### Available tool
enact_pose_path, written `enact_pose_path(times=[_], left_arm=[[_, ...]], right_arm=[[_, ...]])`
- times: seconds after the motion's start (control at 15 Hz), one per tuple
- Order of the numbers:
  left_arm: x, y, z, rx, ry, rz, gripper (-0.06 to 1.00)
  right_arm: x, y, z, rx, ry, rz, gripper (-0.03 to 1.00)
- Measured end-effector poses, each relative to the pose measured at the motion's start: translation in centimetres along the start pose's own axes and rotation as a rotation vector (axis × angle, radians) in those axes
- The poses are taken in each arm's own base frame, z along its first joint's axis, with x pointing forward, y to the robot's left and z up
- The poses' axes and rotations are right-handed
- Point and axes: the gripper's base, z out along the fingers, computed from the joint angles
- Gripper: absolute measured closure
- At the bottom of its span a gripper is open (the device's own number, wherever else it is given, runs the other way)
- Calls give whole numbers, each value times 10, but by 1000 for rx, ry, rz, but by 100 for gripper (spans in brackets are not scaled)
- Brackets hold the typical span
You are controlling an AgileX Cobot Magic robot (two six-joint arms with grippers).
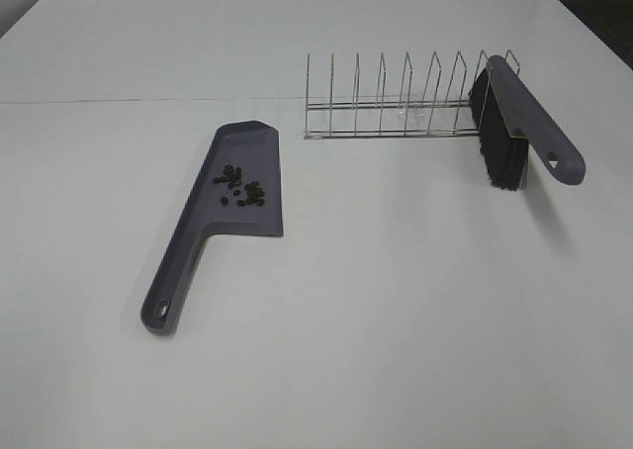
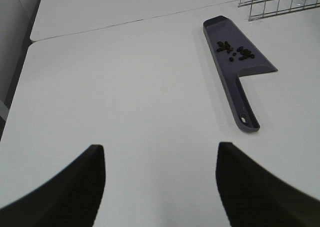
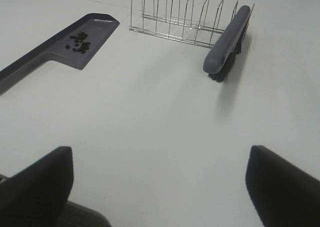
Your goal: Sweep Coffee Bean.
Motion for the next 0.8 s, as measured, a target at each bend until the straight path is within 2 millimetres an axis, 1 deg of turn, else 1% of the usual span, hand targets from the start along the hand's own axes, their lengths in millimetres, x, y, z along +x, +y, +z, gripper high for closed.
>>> enact_pose_path(times=[0.2, 0.33, 0.47, 0.8], left_arm=[[0, 0, 0, 0, -3, 0, 36], [0, 0, -1, 0, -4, 0, 36], [0, 0, -1, 0, -4, 0, 36], [0, 0, -1, 0, -4, 0, 36]], right_arm=[[0, 1, 1, 101, 2, 52, 18], [-1, 1, 2, 217, 3, 110, 18], [-1, 2, 2, 283, 5, 143, 18], [-1, 2, 2, 278, 5, 140, 18]])
